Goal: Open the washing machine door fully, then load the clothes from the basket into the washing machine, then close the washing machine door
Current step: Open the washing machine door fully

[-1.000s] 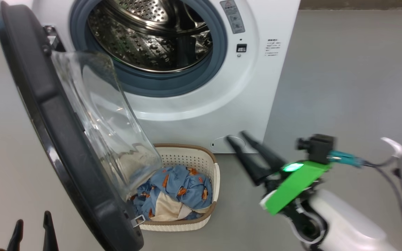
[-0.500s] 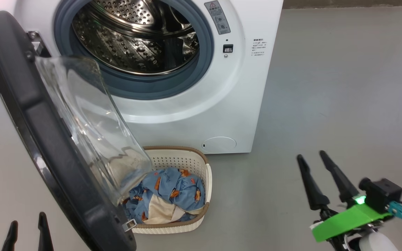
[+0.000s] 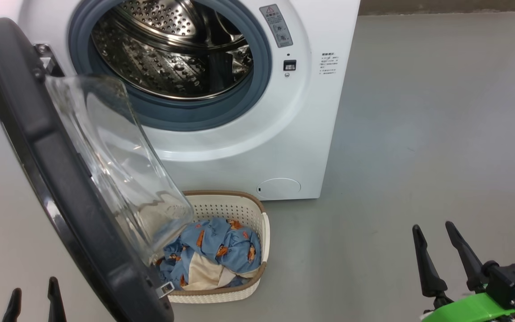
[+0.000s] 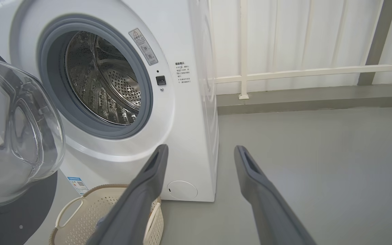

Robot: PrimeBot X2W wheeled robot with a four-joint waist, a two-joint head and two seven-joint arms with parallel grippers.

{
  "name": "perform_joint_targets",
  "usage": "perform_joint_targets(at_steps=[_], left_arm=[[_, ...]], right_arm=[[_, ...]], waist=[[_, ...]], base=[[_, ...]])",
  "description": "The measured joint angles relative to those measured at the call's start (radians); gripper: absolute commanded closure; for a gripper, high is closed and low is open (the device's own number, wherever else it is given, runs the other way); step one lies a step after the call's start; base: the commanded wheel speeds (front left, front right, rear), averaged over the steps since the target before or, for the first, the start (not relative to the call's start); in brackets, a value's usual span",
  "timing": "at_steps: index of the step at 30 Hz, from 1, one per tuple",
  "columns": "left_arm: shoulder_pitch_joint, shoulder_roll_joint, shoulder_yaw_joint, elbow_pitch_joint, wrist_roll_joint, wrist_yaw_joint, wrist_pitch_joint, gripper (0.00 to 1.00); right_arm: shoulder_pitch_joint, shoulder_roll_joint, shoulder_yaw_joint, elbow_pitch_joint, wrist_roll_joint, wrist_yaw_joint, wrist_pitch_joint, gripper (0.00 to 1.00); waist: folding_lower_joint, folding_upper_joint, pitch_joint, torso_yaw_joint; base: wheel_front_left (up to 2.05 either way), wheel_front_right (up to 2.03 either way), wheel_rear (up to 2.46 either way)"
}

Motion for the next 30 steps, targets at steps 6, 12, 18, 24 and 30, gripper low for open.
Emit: perform_joint_targets(at_steps=[6,12,18,24,30], left_arm=[[0.004,0.000,-0.001,-0.007,0.000,0.000,0.000,0.00],[0.024,0.002,-0.001,-0.013,0.000,0.000,0.000,0.00],[0.024,0.003,-0.005,-0.015,0.000,0.000,0.000,0.00],[0.040,0.004,-0.012,-0.015,0.000,0.000,0.000,0.00],[0.040,0.006,-0.011,-0.015,0.000,0.000,0.000,0.00]], right_arm=[[0.033,0.012,-0.041,0.007,-0.055,0.000,0.000,0.00],[0.042,0.017,-0.061,0.017,-0.069,0.000,0.000,0.00],[0.051,0.022,-0.065,0.044,-0.075,0.000,0.000,0.00],[0.051,0.027,-0.091,0.056,-0.078,0.000,0.000,0.00],[0.051,0.031,-0.090,0.059,-0.090,0.000,0.000,0.00]], waist=[[0.0000,0.0000,-0.004,-0.014],[0.0000,0.0000,-0.011,-0.027],[0.0000,0.0000,-0.016,-0.028],[0.0000,0.0000,-0.021,-0.023],[0.0000,0.0000,-0.022,-0.021]], base=[[0.00,0.00,0.00],[0.00,0.00,0.00],[0.00,0.00,0.00],[0.00,0.00,0.00],[0.00,0.00,0.00]])
